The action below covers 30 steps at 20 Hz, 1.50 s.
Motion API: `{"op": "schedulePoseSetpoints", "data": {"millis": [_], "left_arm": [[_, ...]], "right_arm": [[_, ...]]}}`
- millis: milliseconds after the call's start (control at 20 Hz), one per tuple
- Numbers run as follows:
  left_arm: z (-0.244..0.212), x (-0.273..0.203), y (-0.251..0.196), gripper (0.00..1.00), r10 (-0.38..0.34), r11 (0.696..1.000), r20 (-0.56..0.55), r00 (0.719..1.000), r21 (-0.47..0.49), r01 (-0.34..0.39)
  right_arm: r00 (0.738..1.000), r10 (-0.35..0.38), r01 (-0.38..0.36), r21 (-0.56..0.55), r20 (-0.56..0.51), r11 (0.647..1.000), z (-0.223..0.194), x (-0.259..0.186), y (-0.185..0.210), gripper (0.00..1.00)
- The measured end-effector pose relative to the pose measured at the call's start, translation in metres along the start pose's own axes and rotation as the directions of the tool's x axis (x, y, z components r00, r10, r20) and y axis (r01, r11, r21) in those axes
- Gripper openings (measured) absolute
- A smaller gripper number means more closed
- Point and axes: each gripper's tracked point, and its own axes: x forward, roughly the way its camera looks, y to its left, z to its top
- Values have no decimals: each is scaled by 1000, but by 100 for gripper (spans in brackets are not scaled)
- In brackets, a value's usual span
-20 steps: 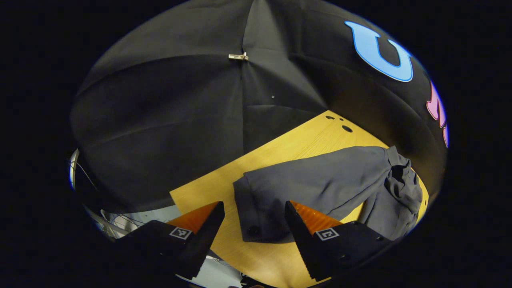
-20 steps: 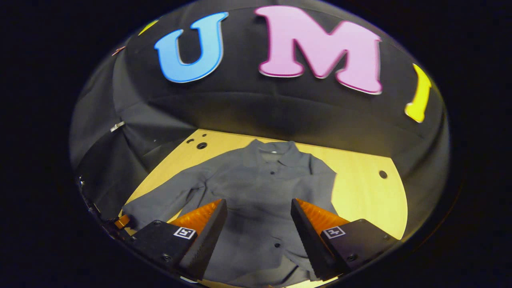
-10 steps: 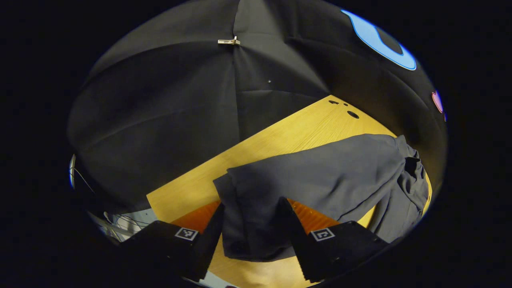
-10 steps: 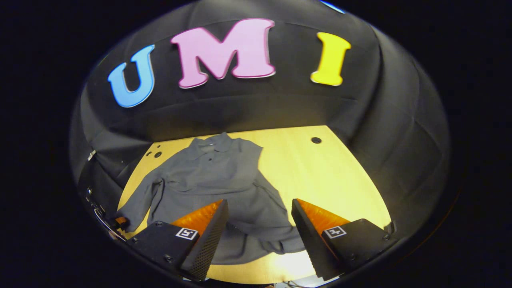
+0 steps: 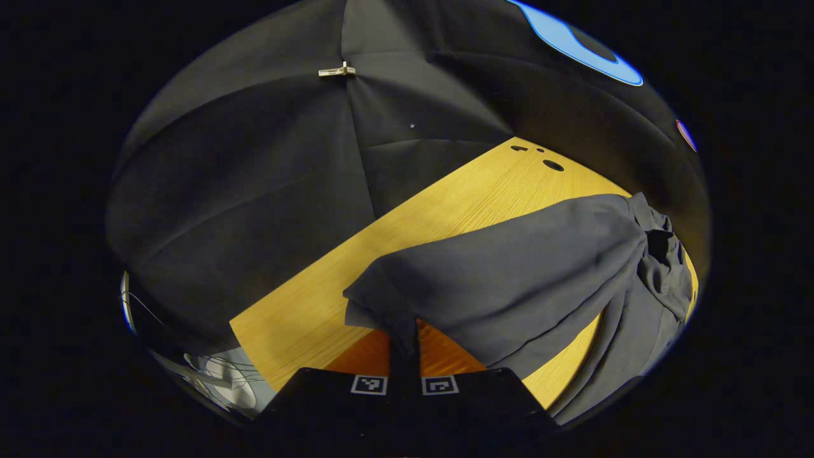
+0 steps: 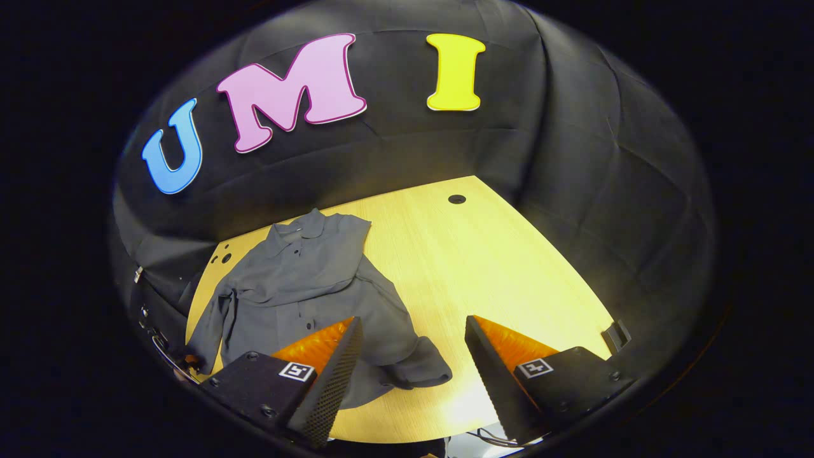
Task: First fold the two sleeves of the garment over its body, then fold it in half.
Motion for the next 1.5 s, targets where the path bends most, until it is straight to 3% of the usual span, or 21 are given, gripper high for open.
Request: {"op": "schedulePoseSetpoints", "data": {"millis": [300,500,700,1050,1200,1500], "left_arm": [[55,-44,-46,6,-59,998,117,991,20,57],[102,-73,-112,5,-155,987,199,968,68,144],[134,-102,-197,8,-287,956,248,925,127,263],[109,-146,-357,5,-518,843,182,836,273,463],[84,-158,-409,5,-561,801,121,819,330,500],[27,-178,-515,5,-677,669,-16,736,405,624]], "right_arm": [[1000,19,-19,-7,-22,1000,-13,16,-18,99],[998,41,-40,30,-54,999,-23,30,-26,99],[996,53,-50,42,-71,998,-30,39,-32,99],[991,79,-71,82,-106,994,-39,54,-40,99],[988,84,-75,75,-129,994,-43,60,-44,99],[979,105,-88,104,-175,991,-53,78,-44,99]]}}
